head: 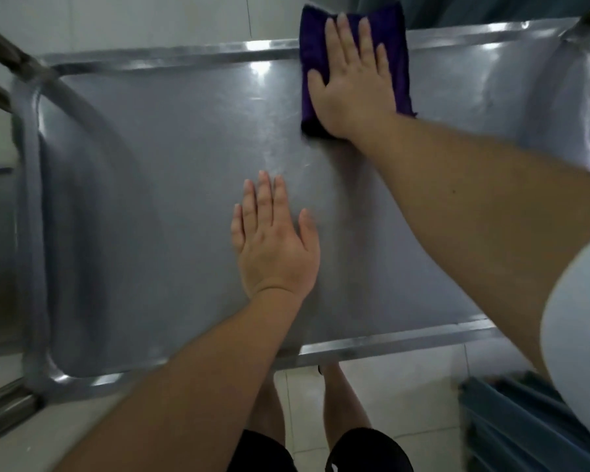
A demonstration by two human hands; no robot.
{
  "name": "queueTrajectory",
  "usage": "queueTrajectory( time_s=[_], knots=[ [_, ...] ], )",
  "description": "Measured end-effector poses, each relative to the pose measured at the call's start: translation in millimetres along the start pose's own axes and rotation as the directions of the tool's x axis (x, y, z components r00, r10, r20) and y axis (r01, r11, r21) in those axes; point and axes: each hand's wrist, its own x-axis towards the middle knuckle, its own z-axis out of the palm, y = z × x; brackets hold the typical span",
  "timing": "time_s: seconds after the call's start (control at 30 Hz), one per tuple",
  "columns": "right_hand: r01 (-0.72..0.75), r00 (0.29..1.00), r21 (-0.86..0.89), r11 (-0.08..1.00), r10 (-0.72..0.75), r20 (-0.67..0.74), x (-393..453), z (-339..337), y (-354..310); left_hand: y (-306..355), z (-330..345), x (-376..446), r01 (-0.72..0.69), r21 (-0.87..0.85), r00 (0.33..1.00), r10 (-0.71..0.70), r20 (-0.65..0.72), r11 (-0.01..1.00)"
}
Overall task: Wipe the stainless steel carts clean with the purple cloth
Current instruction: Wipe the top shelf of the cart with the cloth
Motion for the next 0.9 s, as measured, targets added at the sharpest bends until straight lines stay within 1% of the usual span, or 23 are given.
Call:
queueTrajectory(
  time_s=[0.07, 0.13, 0.2, 0.27, 0.33, 0.37, 0.43, 0.53, 0.6, 0.67, 0.77, 0.83, 0.9],
  knots=[
    [0.01, 1.0, -0.002, 1.0, -0.01, -0.001, -10, 0, 1, 1, -4, 0, 0.008, -0.059, 1.0, -0.007, 0.013, 0.998],
    [0.033, 0.999, 0.002, 0.999, -0.033, 0.011, -37, 5, 1, 2, -10, 0, 0.024, -0.144, 1.0, -0.022, 0.016, 0.989],
    [0.05, 0.998, 0.0, 0.999, -0.05, 0.024, -83, 12, 1, 1, -18, 2, 0.058, -0.258, 0.998, -0.053, 0.028, 0.964],
    [0.066, 0.998, 0.001, 0.998, -0.066, 0.015, -137, 21, 1, 1, -29, 7, 0.107, -0.368, 0.994, -0.086, 0.072, 0.924],
    [0.091, 0.995, 0.007, 0.996, -0.091, 0.035, -192, 29, 3, 0, -42, 17, 0.137, -0.428, 0.988, -0.091, 0.127, 0.893],
    [0.104, 0.993, 0.009, 0.995, -0.104, 0.061, -218, 33, 6, -3, -50, 24, 0.13, -0.429, 0.987, -0.076, 0.142, 0.894],
    [0.118, 0.985, -0.002, 0.993, -0.117, 0.126, -268, 39, 10, -18, -66, 39, 0.062, -0.375, 0.992, -0.015, 0.128, 0.925],
    [0.135, 0.971, -0.036, 0.99, -0.125, 0.203, -325, 46, 11, -63, -85, 62, -0.084, -0.165, 0.996, 0.089, 0.023, 0.983],
    [0.128, 0.968, -0.044, 0.991, -0.115, 0.221, -339, 48, 11, -97, -93, 74, -0.1, -0.043, 0.995, 0.1, -0.014, 0.994],
    [0.112, 0.969, -0.049, 0.993, -0.098, 0.226, -335, 49, 9, -122, -94, 80, -0.078, 0.023, 0.997, 0.079, -0.016, 0.997],
    [0.115, 0.974, -0.041, 0.992, -0.105, 0.2, -308, 51, 1, -140, -85, 73, -0.123, 0.102, 0.992, 0.123, 0.006, 0.987],
    [0.127, 0.979, -0.034, 0.991, -0.12, 0.163, -269, 49, -10, -145, -79, 69, -0.166, 0.148, 0.986, 0.166, 0.013, 0.975],
    [0.135, 0.985, -0.034, 0.99, -0.13, 0.116, -216, 43, -26, -147, -78, 70, -0.174, 0.163, 0.984, 0.176, 0.004, 0.971]
  ],
)
